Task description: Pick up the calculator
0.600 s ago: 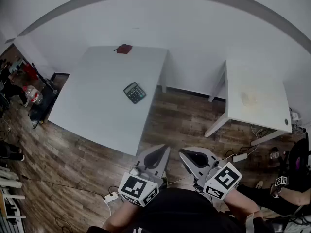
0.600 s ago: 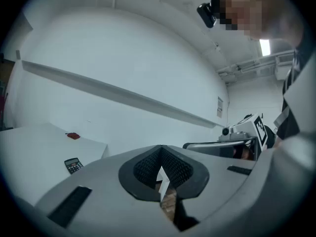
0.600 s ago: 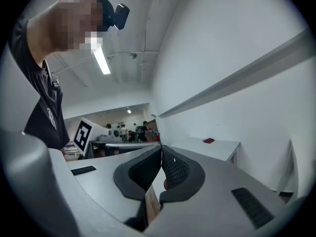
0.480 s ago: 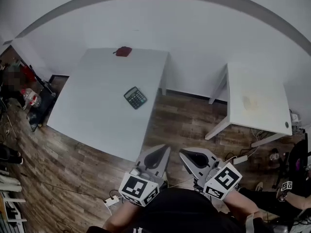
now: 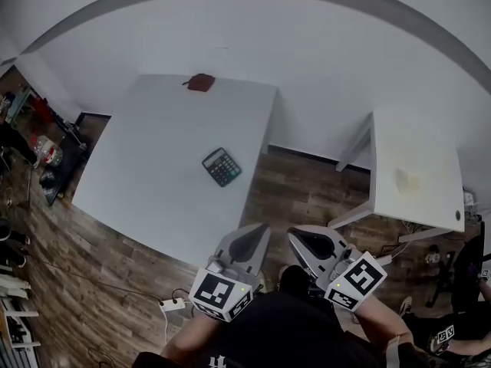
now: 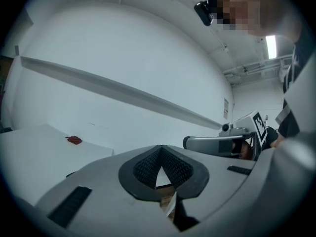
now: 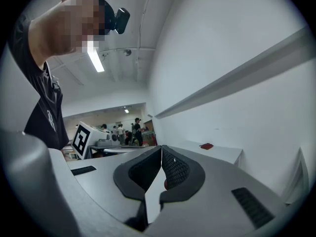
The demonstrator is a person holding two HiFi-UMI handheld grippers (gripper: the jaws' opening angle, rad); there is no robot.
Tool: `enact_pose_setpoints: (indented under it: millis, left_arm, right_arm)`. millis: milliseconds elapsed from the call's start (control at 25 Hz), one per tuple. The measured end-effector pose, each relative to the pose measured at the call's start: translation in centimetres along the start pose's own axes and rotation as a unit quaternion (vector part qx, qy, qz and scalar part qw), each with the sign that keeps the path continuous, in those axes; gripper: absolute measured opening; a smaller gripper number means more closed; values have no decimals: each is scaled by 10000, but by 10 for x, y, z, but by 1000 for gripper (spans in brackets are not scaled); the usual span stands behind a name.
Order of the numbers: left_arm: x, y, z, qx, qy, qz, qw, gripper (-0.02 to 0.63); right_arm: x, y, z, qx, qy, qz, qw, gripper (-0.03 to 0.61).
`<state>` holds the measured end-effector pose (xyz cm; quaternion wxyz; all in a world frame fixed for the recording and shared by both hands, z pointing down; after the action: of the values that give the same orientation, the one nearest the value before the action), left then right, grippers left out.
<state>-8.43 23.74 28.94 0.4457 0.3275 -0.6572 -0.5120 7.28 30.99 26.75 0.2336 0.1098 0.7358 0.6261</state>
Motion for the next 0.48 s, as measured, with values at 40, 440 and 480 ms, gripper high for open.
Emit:
enact_pose_setpoints:
  millis: [40, 440, 480]
  left_arm:
    - [6, -1, -5, 15, -44, 28, 10000, 6]
    - [61, -8, -88, 55, -831, 262, 9962, 6]
    - [65, -10, -96, 43, -901, 265, 9956, 6]
  right_arm:
    - [-7, -2, -6, -1, -39, -24, 10000, 14]
    - [-116, -15, -82, 418, -1235, -181, 9913, 15]
    - [-128, -18, -88, 472, -1398, -184, 9889, 15]
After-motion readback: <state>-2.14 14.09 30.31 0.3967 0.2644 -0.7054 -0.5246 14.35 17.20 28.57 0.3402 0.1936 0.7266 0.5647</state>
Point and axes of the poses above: the fingertips, and each gripper's own axes: z backward along the fingers, x to its left, y out of its underside, the point moved 9 cm from there along z, backward along the fingers, and after that the axes turned 1 degree about -z, right-handed, at the moved point
